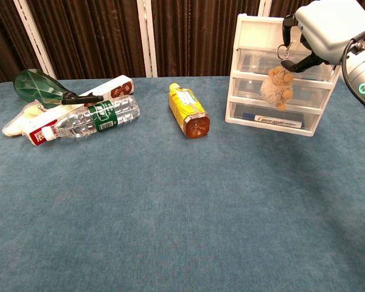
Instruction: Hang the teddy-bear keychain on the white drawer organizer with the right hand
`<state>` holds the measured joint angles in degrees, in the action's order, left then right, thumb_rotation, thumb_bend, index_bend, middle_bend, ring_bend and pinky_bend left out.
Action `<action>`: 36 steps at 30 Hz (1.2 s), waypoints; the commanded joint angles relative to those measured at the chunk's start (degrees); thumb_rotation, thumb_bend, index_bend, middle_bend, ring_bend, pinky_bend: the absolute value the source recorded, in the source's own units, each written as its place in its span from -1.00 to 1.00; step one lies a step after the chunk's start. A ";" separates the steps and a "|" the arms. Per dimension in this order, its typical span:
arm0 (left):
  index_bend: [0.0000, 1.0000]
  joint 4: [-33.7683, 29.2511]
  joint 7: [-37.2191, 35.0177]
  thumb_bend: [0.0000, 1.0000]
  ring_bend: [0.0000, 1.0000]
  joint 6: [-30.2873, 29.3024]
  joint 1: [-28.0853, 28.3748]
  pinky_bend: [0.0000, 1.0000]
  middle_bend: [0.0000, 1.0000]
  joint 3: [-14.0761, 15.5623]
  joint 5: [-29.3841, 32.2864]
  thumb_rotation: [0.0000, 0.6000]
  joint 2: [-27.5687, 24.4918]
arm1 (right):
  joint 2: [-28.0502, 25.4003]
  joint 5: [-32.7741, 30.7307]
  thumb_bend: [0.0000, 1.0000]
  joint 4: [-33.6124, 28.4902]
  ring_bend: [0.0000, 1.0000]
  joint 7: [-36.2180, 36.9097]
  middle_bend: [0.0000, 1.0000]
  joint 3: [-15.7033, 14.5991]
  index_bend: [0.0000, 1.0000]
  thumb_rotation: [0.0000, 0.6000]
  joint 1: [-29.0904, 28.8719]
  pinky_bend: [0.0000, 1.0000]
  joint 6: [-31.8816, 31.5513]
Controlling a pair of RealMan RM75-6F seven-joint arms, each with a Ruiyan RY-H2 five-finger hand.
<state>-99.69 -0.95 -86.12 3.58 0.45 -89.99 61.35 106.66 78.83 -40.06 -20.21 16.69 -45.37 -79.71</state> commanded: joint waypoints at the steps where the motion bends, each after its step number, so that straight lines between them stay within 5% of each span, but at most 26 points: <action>1: -1.00 -0.04 0.01 -0.84 -1.00 0.03 0.01 -1.00 -1.00 0.00 0.03 0.75 -0.02 | 0.28 0.03 -0.32 0.69 1.00 0.02 1.00 -0.08 0.16 1.00 -0.05 0.80 0.16; 24: -1.00 -0.28 -0.08 -0.84 -1.00 0.12 -0.06 -1.00 -1.00 0.11 0.01 0.76 -0.08 | 2.39 1.13 -0.62 4.53 1.00 1.62 1.00 -0.76 -0.20 1.00 -0.30 0.80 -0.94; 36: -1.00 -0.16 -0.40 -0.84 -1.00 -0.03 -0.14 -1.00 -1.00 0.26 -0.34 0.75 -0.16 | 0.45 2.48 -0.64 0.34 1.00 2.44 1.00 -1.21 -0.26 1.00 1.34 0.79 -4.83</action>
<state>-99.85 -1.35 -86.15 3.45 0.70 -90.33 61.19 107.89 80.80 -38.18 -18.22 15.76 -44.78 -83.29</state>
